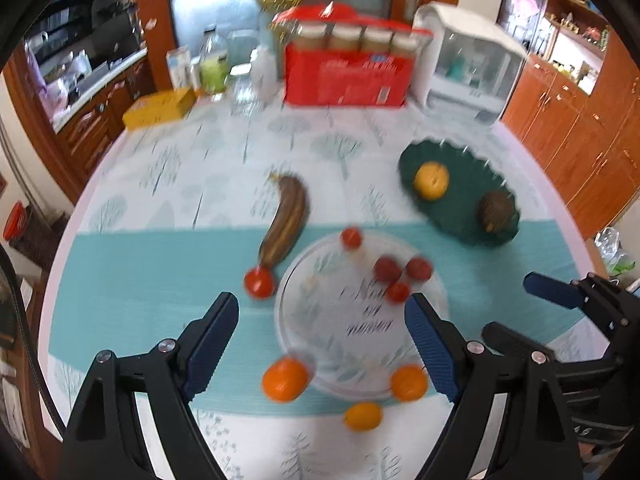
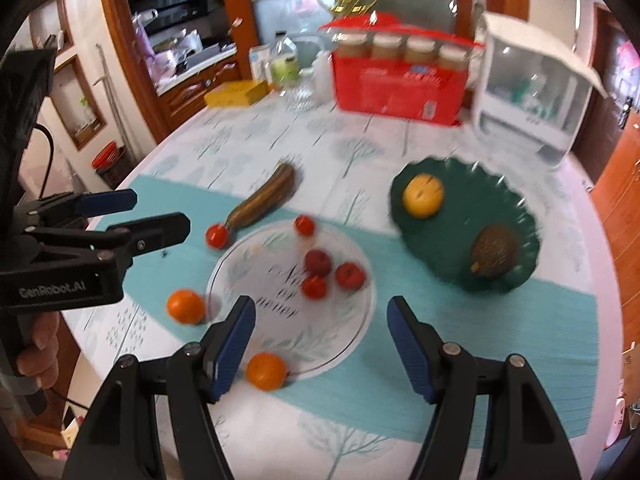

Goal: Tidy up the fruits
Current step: 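Move both open tools back toward the white plate of fruit, then grasp a mandarin orange with the left tool while the right tool grasps another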

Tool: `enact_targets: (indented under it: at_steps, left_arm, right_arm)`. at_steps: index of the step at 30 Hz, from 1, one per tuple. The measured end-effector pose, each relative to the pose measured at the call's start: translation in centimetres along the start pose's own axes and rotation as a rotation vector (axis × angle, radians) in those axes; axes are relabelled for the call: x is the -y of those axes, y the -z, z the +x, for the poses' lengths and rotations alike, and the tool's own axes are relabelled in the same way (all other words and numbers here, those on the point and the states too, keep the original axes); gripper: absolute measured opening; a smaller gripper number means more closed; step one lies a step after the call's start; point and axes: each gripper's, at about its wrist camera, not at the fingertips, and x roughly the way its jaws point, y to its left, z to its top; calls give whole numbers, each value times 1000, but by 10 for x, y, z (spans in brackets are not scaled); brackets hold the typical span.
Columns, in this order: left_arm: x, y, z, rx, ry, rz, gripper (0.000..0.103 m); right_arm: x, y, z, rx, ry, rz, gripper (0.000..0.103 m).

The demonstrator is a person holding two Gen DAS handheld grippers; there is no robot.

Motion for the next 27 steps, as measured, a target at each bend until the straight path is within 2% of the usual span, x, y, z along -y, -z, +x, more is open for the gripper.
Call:
enact_targets:
  at_steps: [4,12,17,20,27]
  left_arm:
    - [-18,24,22,-56,-30,-22,84]
    - [-39,59,63,-161,-10,-87,84]
    - [-41,70,80,-188,10,-116,83]
    - [-39,72,86,-187,2,-108,81]
    - [-43,75,103,-218,13,-125,61]
  right_arm:
    - [-10,18,23,-54,-40,-15,69]
    - [-21,49,69,-168,-75,-26,68]
    - [-26,56,84,-185,-74,-37,66]
    - [-29,56,91,-191,-77,-41,60]
    - [-38,54,103,-182,-54,-71,40]
